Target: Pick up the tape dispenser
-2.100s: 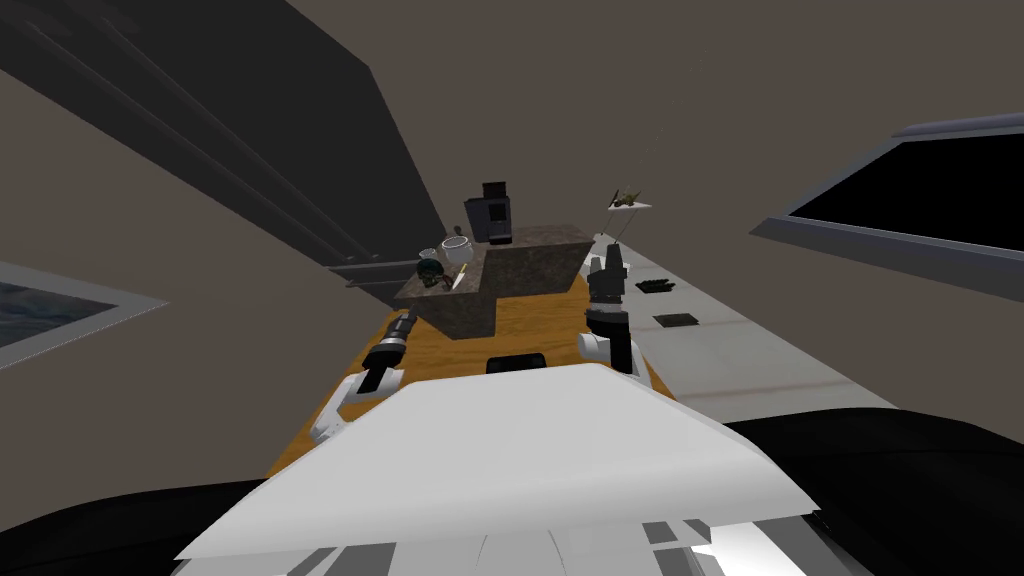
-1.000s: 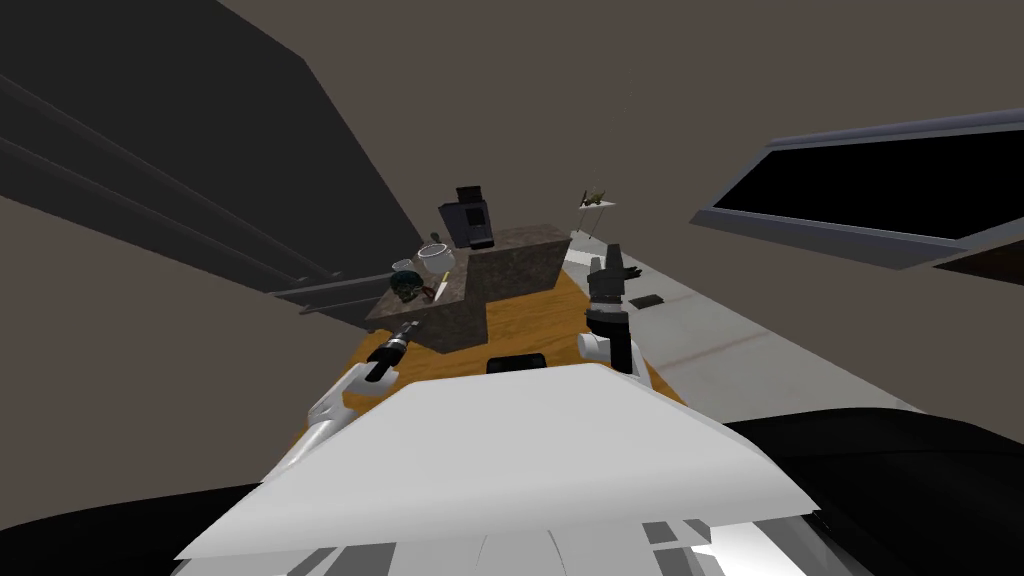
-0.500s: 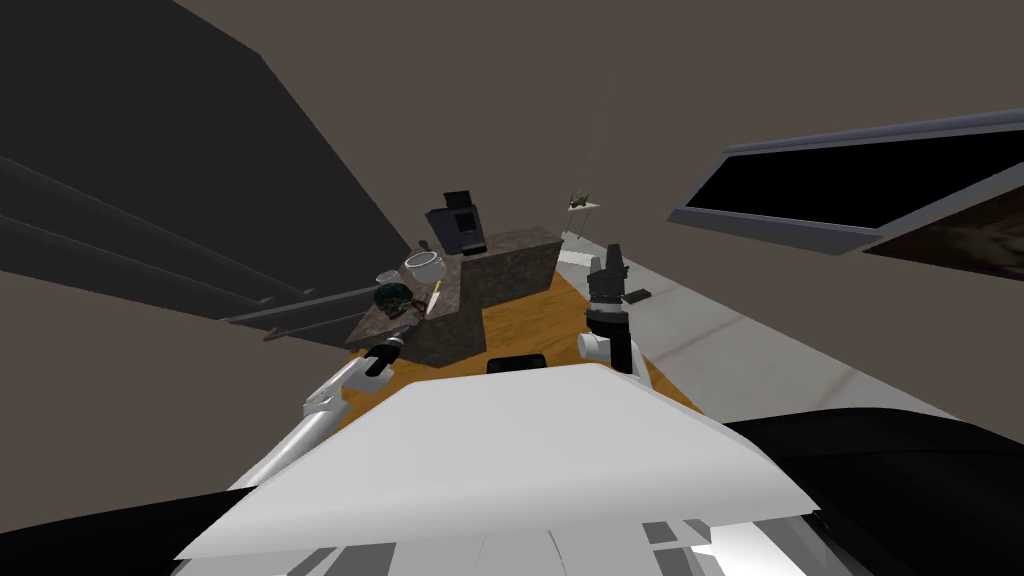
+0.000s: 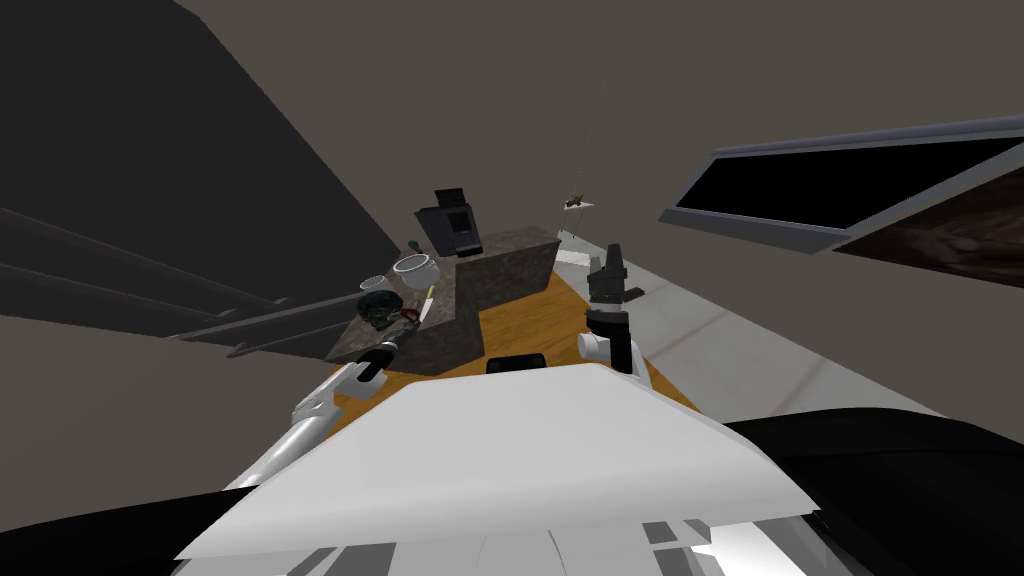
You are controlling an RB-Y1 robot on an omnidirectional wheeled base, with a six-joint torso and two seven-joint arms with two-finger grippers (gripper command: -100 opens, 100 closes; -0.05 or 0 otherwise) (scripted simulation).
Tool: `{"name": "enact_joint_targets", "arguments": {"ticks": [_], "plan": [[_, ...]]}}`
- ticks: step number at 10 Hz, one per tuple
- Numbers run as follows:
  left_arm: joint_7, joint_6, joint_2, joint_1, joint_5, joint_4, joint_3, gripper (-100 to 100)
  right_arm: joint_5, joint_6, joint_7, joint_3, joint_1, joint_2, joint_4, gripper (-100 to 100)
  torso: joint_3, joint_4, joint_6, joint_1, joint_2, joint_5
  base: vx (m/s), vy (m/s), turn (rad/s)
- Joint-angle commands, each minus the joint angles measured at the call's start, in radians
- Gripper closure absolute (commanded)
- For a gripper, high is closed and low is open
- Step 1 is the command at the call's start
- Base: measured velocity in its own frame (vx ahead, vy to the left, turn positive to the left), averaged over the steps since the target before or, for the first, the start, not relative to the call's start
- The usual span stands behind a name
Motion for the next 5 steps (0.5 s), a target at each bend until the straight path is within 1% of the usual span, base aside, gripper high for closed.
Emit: {"name": "enact_joint_targets", "arguments": {"ticks": [1, 2, 3, 4, 5], "plan": [[-0.025, -0.050, 0.009, 0.031, 0.046, 0.050, 0.024, -100, 0.000, 0.000, 0.000, 0.000, 0.000, 0.000, 0.000, 0, 0.000, 0.000, 0.000, 0.000, 0.000, 0.000, 0.078, -0.076, -0.168], [-0.025, -0.090, 0.009, 0.031, 0.046, 0.085, 0.024, -100, 0.000, 0.000, 0.000, 0.000, 0.000, 0.000, 0.000, 0, 0.000, 0.000, 0.000, -0.001, -0.001, 0.000, 0.079, -0.065, -0.053], [-0.025, -0.104, 0.009, 0.031, 0.046, 0.087, 0.024, -100, 0.000, 0.000, 0.000, 0.000, 0.000, 0.000, 0.000, 0, -0.001, 0.000, 0.000, -0.001, -0.001, 0.000, 0.038, -0.032, 0.034], [-0.047, -0.143, 0.015, 0.060, 0.086, 0.131, 0.046, -100, 0.000, 0.000, 0.000, 0.000, 0.000, 0.000, 0.000, 0, 0.000, 0.000, 0.000, 0.001, 0.001, 0.000, 0.057, -0.046, -0.150], [-0.047, -0.158, 0.015, 0.060, 0.086, 0.144, 0.046, -100, 0.000, 0.000, 0.000, 0.000, 0.000, 0.000, 0.000, 0, 0.000, 0.000, 0.001, 0.000, 0.000, 0.000, 0.059, -0.046, -0.078]]}}
